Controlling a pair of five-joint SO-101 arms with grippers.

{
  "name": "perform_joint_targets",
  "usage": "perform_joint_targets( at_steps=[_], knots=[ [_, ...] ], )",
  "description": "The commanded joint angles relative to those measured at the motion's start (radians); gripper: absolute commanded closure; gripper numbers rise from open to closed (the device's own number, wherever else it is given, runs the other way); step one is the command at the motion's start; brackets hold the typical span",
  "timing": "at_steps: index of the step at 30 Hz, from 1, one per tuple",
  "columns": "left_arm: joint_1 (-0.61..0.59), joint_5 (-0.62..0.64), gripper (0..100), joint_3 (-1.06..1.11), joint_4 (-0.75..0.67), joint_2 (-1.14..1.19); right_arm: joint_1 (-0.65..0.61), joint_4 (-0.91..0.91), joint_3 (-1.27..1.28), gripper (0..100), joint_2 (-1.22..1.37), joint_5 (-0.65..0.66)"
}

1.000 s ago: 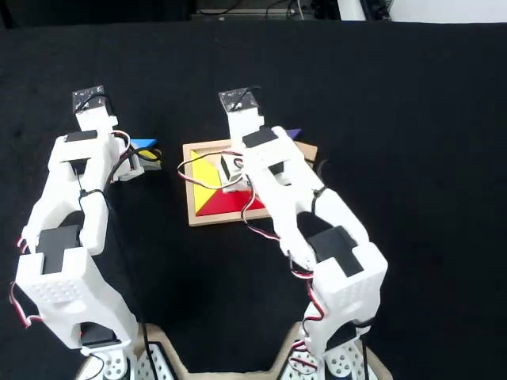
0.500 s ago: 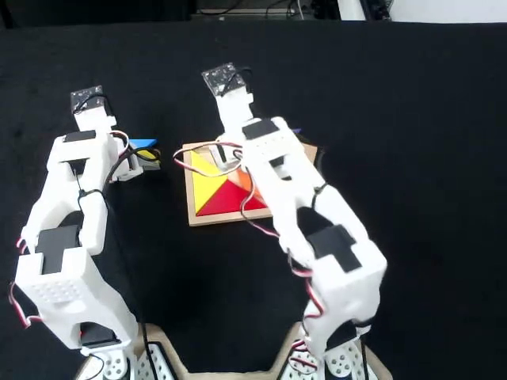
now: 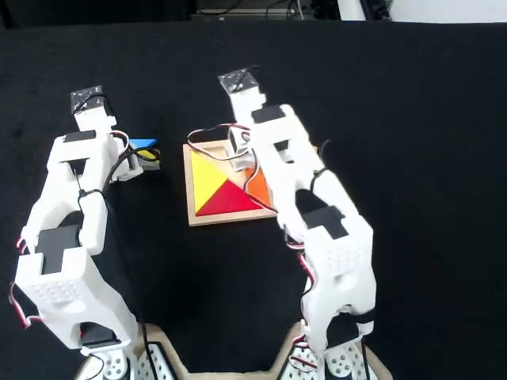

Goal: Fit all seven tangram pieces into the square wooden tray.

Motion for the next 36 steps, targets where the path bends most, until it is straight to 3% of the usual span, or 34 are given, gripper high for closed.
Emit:
perform_joint_targets(
  at_steps=[1,8,15,24,31,36],
  knots=[
    [-0.008,0.008,64,-0.008,-0.015,-0.058,0.012,0.043,-0.041,94.3,-0.024,0.009],
    [-0.008,0.008,64,-0.008,-0.017,-0.058,0.026,0.055,-0.021,93.9,-0.188,0.009],
    [-0.007,0.008,64,-0.008,-0.018,-0.058,0.157,0.002,0.074,93.8,-0.315,0.009],
    [-0.027,0.000,64,-0.010,-0.018,-0.060,0.258,-0.169,0.142,94.1,-0.255,0.006],
    [-0.081,-0.009,64,0.054,-0.017,-0.224,0.259,-0.180,0.139,94.1,-0.240,0.008],
    [-0.076,-0.101,64,0.151,-0.018,-0.408,0.275,-0.173,0.139,94.1,-0.240,0.008]
  ],
)
